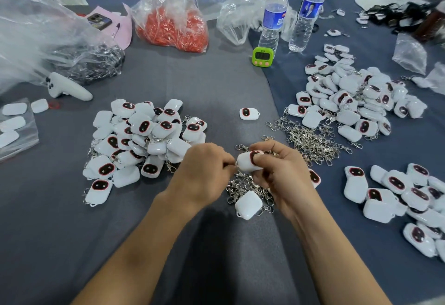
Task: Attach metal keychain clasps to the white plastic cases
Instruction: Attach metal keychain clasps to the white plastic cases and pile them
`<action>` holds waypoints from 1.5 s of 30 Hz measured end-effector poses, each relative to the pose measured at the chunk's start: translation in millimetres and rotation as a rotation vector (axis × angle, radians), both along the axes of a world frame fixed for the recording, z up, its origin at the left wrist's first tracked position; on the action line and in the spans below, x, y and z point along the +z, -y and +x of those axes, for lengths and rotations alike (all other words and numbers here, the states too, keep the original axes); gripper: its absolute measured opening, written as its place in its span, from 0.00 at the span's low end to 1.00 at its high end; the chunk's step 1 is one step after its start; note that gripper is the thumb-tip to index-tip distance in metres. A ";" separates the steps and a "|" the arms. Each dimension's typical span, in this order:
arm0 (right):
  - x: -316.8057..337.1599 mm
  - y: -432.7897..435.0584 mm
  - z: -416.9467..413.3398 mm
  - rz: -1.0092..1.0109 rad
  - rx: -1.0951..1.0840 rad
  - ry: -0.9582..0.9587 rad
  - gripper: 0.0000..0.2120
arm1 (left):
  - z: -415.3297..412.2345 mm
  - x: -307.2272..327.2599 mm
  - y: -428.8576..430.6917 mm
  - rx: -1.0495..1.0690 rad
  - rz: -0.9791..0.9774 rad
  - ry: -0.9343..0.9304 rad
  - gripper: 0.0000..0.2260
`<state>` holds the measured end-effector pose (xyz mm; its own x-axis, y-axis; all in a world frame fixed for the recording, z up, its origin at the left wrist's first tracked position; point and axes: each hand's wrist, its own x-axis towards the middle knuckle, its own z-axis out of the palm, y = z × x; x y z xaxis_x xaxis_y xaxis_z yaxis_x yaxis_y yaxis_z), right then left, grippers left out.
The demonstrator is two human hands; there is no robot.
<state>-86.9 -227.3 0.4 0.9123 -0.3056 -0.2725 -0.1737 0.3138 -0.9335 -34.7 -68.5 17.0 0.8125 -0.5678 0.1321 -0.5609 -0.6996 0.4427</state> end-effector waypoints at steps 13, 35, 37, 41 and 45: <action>8.3 5.6 4.7 0.277 0.003 -0.063 0.09 | 0.8 -11.7 0.4 0.173 -0.757 -0.700 0.06; 3.1 -1.9 -2.7 0.365 0.059 0.030 0.14 | 4.0 -19.5 -16.4 0.007 -0.762 -1.152 0.11; 4.3 -2.2 -3.4 0.378 0.067 0.039 0.15 | -0.7 -25.3 -15.2 0.017 -0.834 -1.254 0.14; 4.6 -1.5 -3.6 0.414 0.041 0.032 0.13 | -10.7 -28.4 -3.7 0.160 -0.929 -1.204 0.13; 3.6 -1.1 -1.9 0.341 -0.009 0.022 0.12 | -15.1 -27.6 3.5 0.243 -1.036 -0.865 0.06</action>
<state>-88.8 -226.2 3.9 0.9167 -0.2085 -0.3409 -0.1506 0.6099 -0.7780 -49.8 -72.0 -10.5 0.9158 -0.3535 -0.1908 0.2475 0.1225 0.9611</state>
